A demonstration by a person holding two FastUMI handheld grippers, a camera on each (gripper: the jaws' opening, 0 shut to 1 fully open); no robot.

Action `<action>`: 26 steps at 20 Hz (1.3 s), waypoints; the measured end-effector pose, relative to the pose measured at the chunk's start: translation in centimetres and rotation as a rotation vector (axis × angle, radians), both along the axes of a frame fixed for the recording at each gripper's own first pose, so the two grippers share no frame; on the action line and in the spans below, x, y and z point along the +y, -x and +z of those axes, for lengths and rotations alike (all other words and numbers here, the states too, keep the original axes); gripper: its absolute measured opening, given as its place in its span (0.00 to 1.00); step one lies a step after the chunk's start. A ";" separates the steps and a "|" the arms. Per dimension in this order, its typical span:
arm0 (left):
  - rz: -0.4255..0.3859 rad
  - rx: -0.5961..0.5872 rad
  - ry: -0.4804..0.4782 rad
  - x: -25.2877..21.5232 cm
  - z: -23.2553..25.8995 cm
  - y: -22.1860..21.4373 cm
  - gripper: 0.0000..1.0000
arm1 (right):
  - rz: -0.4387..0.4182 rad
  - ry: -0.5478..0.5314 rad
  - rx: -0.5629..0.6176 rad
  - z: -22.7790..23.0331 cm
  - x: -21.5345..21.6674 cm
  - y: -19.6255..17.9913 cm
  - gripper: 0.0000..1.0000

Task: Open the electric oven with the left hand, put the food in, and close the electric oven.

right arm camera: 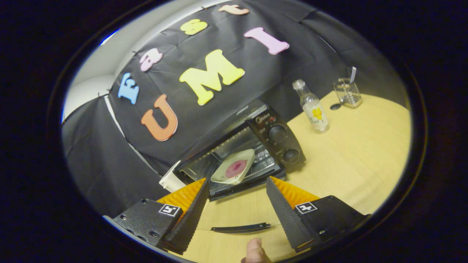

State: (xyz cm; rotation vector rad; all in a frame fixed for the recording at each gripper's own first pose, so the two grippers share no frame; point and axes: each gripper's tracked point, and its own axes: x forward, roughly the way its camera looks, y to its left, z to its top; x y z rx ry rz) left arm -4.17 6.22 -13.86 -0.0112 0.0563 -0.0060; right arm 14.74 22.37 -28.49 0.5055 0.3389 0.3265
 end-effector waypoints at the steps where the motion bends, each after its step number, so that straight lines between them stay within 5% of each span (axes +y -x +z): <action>1: 0.004 0.000 0.005 -0.2 0.2 0.1 0.97 | 0.009 0.011 -0.031 1.1 -0.8 1.2 0.92; 5: -0.004 0.007 -0.008 -2.2 0.6 0.1 0.97 | 0.043 0.091 -0.153 5.3 -4.3 5.5 0.99; 7: -0.017 0.014 -0.022 -3.4 0.6 -0.2 1.00 | 0.036 0.118 -0.226 7.8 -6.9 7.3 0.92; 17: -0.144 0.095 0.020 -11.1 -2.6 -5.2 0.97 | -0.142 0.231 -0.521 19.2 -22.0 12.6 0.93; 20: -0.162 0.144 0.010 -12.7 -5.2 -7.6 0.98 | -0.200 0.271 -0.630 21.6 -23.8 14.1 0.92; 26: -0.189 0.301 0.039 -15.7 -13.2 -13.0 0.98 | -0.217 0.392 -0.612 22.2 -24.5 14.4 0.93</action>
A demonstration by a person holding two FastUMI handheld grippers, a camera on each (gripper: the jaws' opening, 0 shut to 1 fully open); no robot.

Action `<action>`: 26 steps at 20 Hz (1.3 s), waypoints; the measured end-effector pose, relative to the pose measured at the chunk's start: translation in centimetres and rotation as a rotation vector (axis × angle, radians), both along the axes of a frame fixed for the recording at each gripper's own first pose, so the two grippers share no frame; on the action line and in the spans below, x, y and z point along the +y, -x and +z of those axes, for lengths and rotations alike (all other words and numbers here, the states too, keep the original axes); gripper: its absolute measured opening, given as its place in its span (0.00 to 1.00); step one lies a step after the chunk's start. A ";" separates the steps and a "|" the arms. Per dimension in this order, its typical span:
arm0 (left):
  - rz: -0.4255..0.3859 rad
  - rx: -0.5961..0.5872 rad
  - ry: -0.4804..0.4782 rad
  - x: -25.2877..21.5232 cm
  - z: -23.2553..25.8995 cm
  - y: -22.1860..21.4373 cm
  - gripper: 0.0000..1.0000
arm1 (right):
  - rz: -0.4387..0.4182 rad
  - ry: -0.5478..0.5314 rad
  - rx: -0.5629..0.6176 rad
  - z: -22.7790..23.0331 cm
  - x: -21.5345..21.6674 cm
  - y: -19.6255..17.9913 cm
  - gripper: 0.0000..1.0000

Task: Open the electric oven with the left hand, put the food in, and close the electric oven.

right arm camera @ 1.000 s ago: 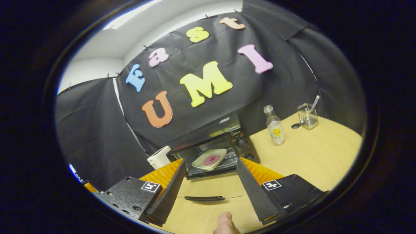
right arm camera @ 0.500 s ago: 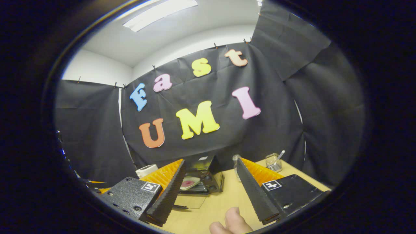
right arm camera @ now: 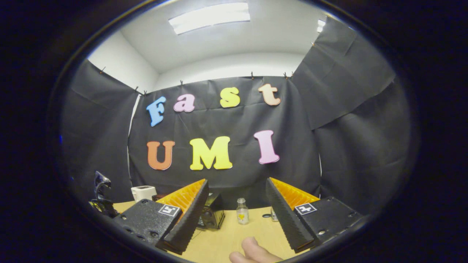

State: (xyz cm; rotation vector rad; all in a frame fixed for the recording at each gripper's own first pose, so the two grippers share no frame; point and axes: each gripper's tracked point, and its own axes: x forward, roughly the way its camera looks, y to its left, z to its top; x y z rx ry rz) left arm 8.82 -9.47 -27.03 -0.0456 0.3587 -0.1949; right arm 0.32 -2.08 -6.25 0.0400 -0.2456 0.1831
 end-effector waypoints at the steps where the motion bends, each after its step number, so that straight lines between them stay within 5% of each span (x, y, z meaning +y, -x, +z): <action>1: -0.004 0.030 -0.003 -0.4 -1.4 -0.8 0.98 | -0.011 0.007 0.008 -0.2 -0.2 -0.4 0.93; 7: -0.044 0.171 -0.039 -1.9 -7.2 -3.6 0.98 | -0.008 -0.017 0.050 -1.1 -1.1 -3.1 0.99; 12: -0.034 0.224 -0.066 -1.8 -9.5 -5.2 1.00 | -0.007 -0.029 0.103 -2.9 -1.6 -5.3 0.94; 26: -0.041 0.295 -0.097 -2.1 -9.3 -5.8 0.97 | 0.003 -0.009 0.161 -4.1 -1.3 -7.2 0.99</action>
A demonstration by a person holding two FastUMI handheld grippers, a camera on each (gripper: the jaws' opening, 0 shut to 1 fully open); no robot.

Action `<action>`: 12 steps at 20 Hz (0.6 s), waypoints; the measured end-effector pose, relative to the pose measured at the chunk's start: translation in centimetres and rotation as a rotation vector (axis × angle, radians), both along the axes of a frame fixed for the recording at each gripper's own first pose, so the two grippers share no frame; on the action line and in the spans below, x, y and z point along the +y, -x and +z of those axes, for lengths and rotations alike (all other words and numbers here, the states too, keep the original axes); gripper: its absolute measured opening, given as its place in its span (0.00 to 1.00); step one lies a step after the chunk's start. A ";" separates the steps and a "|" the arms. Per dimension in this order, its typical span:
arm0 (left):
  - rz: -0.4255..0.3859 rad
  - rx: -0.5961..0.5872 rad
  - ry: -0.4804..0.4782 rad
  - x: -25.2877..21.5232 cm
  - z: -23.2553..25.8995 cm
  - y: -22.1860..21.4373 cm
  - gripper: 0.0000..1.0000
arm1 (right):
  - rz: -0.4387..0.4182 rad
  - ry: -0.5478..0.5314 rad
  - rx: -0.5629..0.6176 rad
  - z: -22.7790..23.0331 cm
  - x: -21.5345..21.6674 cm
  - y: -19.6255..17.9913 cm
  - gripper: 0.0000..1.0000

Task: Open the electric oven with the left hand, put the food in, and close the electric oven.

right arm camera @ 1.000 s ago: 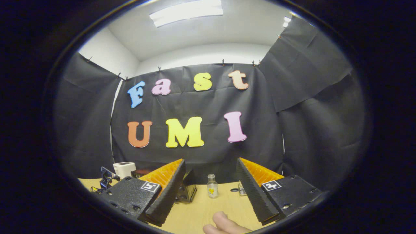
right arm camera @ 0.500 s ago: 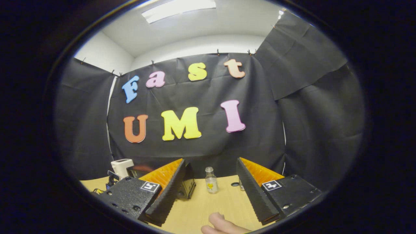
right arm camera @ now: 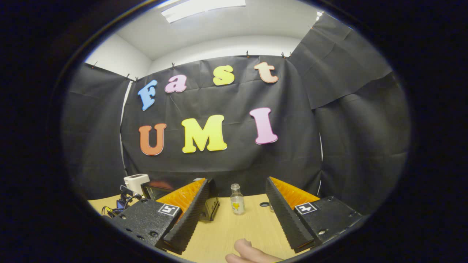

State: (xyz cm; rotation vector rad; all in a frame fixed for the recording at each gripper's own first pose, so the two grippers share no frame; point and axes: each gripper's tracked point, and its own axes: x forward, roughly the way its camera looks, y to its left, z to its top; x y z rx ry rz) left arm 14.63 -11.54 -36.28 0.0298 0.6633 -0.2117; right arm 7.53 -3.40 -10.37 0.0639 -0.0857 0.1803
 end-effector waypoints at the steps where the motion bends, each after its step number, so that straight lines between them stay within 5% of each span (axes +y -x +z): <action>1: 0.002 -0.010 0.002 0.1 0.3 0.0 0.97 | 0.002 0.000 0.000 0.0 0.0 0.1 0.99; 12: 0.010 -0.195 0.006 0.0 8.0 -2.7 0.96 | 0.005 -0.023 0.025 -1.2 -0.2 -0.3 0.94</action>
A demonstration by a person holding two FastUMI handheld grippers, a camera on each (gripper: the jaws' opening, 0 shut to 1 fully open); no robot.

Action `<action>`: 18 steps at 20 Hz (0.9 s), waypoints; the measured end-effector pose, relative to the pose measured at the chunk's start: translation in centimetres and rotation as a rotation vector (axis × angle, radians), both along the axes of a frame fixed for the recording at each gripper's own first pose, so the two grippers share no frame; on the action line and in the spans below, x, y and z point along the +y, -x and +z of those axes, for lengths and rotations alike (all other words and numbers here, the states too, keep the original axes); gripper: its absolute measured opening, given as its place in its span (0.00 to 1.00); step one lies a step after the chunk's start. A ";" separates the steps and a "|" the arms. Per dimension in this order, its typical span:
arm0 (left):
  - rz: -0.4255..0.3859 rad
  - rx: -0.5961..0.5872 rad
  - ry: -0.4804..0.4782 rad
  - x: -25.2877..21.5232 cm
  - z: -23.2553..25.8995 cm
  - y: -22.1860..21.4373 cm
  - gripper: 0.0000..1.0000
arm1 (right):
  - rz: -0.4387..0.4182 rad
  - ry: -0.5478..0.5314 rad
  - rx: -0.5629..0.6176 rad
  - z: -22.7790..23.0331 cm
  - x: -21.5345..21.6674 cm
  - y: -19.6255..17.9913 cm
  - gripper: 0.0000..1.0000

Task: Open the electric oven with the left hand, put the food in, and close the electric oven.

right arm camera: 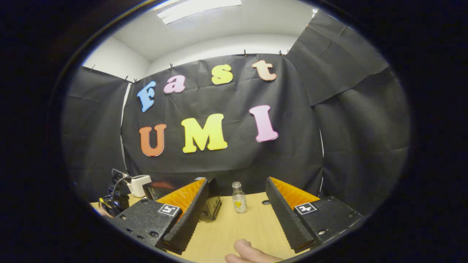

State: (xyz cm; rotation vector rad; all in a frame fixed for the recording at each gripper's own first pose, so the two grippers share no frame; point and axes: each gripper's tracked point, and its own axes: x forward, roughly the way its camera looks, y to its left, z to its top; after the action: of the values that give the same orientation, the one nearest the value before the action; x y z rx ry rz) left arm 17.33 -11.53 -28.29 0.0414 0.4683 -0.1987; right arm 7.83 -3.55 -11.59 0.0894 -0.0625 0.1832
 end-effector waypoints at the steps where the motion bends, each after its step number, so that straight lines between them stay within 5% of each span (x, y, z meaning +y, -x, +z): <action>1: 0.000 -0.009 -0.004 0.0 0.6 -0.3 0.88 | -0.001 0.001 0.006 -0.2 -0.1 -0.2 0.94; 2: -0.001 -0.014 -0.010 -0.1 1.1 -0.5 0.98 | -0.001 0.003 0.009 -0.4 -0.4 -0.1 0.94; 9: -0.001 -0.078 -0.070 -0.4 4.7 -4.3 0.98 | -0.037 0.017 0.021 -0.3 -1.7 0.9 0.99; 13: -0.006 -0.051 -0.022 -2.1 5.8 -6.0 0.98 | -0.030 0.022 0.018 0.4 -1.7 2.7 0.94; 15: 0.008 -0.057 -0.029 -2.0 6.6 -6.3 0.89 | -0.020 0.014 0.021 0.4 -1.8 3.7 0.99; 18: 0.023 -0.072 -0.025 -1.9 8.0 -5.2 0.95 | -0.010 -0.003 0.034 0.3 -2.2 5.5 0.94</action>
State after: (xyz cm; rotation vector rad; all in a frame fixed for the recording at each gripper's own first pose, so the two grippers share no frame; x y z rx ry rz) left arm 22.51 -13.45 -20.33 0.0673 0.3990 -0.1686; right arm 2.34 -5.73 -11.26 0.0947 -0.0290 0.1718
